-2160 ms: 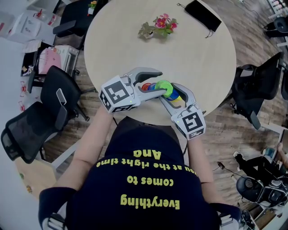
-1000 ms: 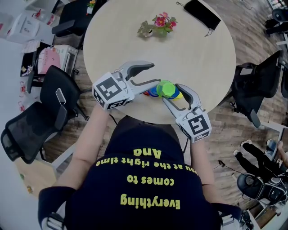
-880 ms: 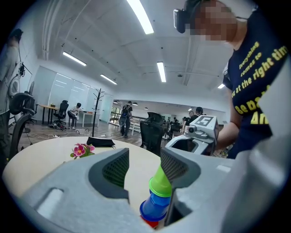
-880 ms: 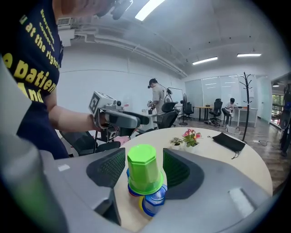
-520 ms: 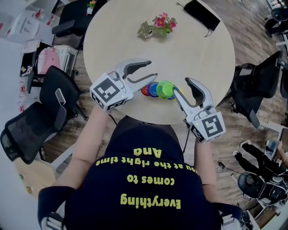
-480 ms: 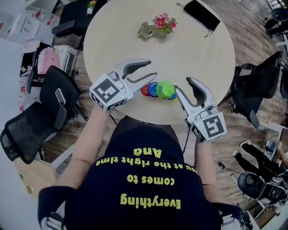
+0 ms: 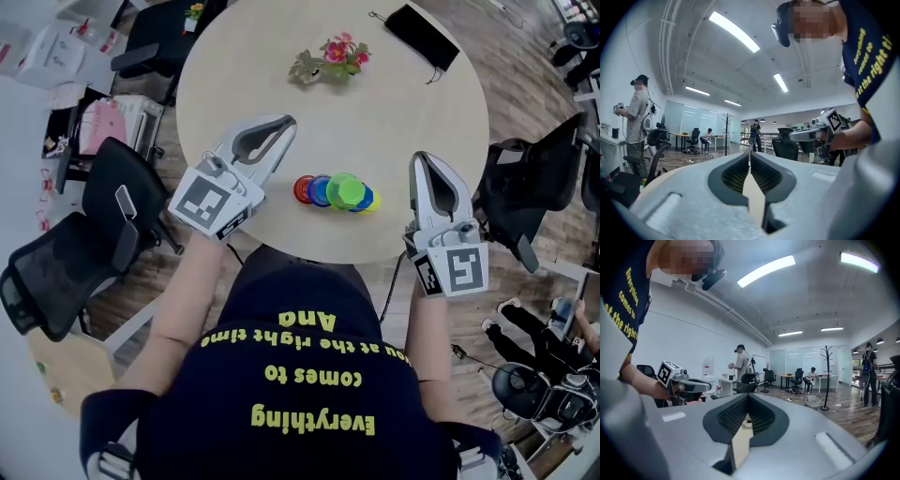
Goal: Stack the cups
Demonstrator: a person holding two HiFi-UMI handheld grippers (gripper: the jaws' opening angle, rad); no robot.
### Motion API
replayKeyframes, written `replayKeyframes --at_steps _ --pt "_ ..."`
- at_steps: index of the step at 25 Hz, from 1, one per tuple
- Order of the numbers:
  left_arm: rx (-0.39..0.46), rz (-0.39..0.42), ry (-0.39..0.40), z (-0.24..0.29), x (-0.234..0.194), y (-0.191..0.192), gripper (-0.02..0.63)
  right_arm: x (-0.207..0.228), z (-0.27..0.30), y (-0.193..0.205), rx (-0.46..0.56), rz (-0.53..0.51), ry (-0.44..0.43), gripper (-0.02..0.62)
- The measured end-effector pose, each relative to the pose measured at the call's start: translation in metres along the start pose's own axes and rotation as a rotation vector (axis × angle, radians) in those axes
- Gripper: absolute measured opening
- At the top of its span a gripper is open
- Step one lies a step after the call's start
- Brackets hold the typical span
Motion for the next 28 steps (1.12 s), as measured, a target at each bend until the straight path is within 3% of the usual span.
replayKeyframes --at_steps 6,10,28 --pt "0.043 -0.017 -0.096 -0.011 -0.011 -0.006 0.003 0.008 0.005 -0.014 0.042 -0.015 0.039 0.012" --pt "0.036 0.04 -0.151 -0.013 -0.011 -0.01 0.003 0.012 0.013 -0.019 0.037 -0.027 0.064 0.012" --pt "0.06 0.021 -0.21 -0.019 -0.011 -0.012 0.003 0.012 0.019 -0.011 0.034 -0.053 0.082 0.011"
Point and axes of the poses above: the fingertips, and each gripper's own axes: z forward along the fingers, x to its right, y out of its underside, the point moved 6 cm from there along -z, backward along the fingers
